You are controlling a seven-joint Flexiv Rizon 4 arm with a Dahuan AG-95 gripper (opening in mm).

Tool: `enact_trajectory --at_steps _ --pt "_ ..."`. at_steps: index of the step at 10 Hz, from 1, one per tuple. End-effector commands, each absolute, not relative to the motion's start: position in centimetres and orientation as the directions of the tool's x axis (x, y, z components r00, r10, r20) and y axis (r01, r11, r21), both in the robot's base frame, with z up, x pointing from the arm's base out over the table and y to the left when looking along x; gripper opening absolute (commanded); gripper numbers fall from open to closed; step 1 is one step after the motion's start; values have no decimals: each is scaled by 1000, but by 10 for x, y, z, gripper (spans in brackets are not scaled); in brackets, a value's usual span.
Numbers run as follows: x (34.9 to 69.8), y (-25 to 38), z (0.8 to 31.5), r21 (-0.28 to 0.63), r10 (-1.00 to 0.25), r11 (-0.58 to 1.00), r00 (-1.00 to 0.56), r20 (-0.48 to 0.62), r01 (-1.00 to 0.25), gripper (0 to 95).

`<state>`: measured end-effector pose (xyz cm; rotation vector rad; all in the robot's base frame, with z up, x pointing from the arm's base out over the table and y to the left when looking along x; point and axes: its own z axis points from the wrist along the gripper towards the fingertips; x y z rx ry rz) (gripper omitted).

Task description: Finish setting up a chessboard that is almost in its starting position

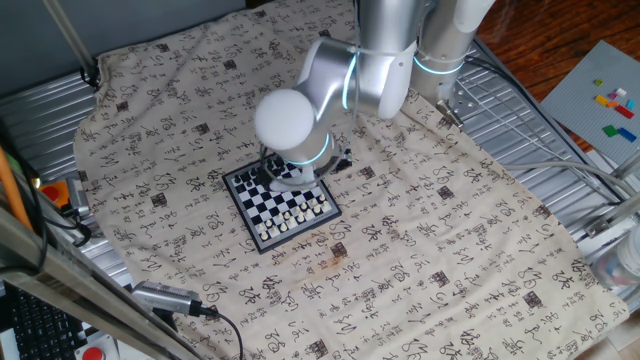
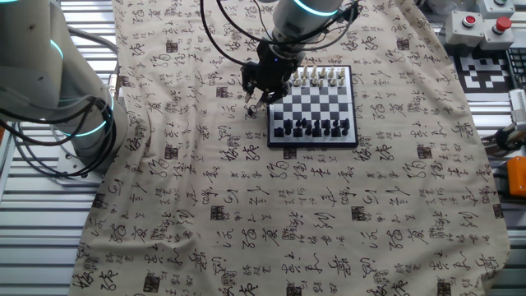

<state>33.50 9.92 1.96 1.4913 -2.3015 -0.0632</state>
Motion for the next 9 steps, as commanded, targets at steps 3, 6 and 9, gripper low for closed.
enact_trajectory --at_steps 3,6,9 --pt "335 102 19 250 -891 413 -331 311 -876 190" --pt "336 98 20 251 -892 407 -322 317 -878 190" --pt "336 98 20 267 -918 317 -225 325 -910 190"
